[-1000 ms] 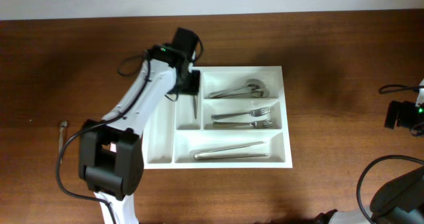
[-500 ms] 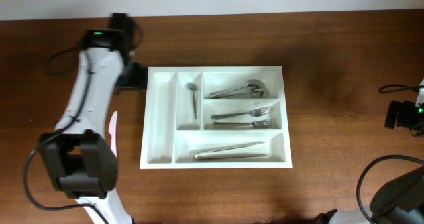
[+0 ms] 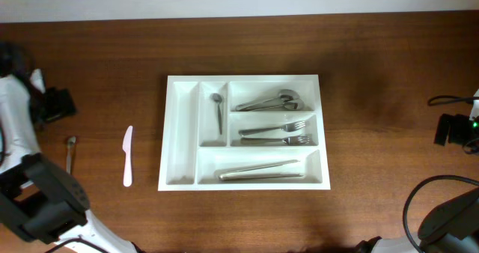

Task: Pack container
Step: 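Release the spoon and withdraw the left gripper to the left, then lower the left gripper onto the last silver spoon and grasp it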

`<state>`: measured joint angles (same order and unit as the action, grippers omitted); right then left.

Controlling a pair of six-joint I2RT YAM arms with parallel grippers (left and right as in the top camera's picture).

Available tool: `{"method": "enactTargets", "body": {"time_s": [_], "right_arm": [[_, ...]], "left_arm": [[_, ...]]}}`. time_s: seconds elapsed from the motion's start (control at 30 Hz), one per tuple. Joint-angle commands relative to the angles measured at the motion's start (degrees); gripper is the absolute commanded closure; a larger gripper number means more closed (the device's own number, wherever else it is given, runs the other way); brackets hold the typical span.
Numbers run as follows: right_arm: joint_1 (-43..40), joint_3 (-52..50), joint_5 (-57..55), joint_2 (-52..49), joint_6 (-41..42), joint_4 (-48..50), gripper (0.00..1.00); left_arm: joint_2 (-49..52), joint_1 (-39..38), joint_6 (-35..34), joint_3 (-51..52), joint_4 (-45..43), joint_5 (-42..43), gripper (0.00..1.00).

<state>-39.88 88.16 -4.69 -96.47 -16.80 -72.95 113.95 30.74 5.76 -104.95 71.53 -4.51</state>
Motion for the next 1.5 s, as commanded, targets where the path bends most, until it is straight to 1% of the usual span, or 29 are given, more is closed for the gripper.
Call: {"method": "enactTargets", "body": {"time_s": [0.0, 0.13, 0.5, 0.67, 0.87, 1.0, 1.47], "right_arm": [[0.1, -0.1, 0.1, 1.3, -0.3, 0.2, 0.01], [0.1, -0.1, 0.1, 1.3, -0.3, 0.2, 0.01], [0.1, -0.1, 0.1, 1.3, -0.3, 0.2, 0.01], [0.1, -0.1, 0.1, 1.3, -0.3, 0.2, 0.01], [0.1, -0.1, 0.1, 1.3, -0.3, 0.2, 0.01], [0.1, -0.1, 0.1, 1.3, -0.3, 0.2, 0.01], [0.1, -0.1, 0.1, 1.3, -0.3, 0.2, 0.01]], "left_arm": [[3.6, 3.1, 10.5, -0.1, 0.5, 8.7, 0.04], [6.6, 5.5, 15.9, 0.0, 1.7, 8.7, 0.04], [14.7, 5.8, 17.0, 0.0, 2.2, 7.7, 0.04], [16.3, 5.8, 19.1, 0.0, 1.1, 5.1, 0.04], [16.5, 5.8, 24.2, 0.0, 0.0, 4.7, 0.04], [16.5, 5.8, 24.3, 0.0, 0.1, 2.6, 0.04], [16.5, 5.8, 24.3, 0.0, -1.9, 2.6, 0.04]]}}
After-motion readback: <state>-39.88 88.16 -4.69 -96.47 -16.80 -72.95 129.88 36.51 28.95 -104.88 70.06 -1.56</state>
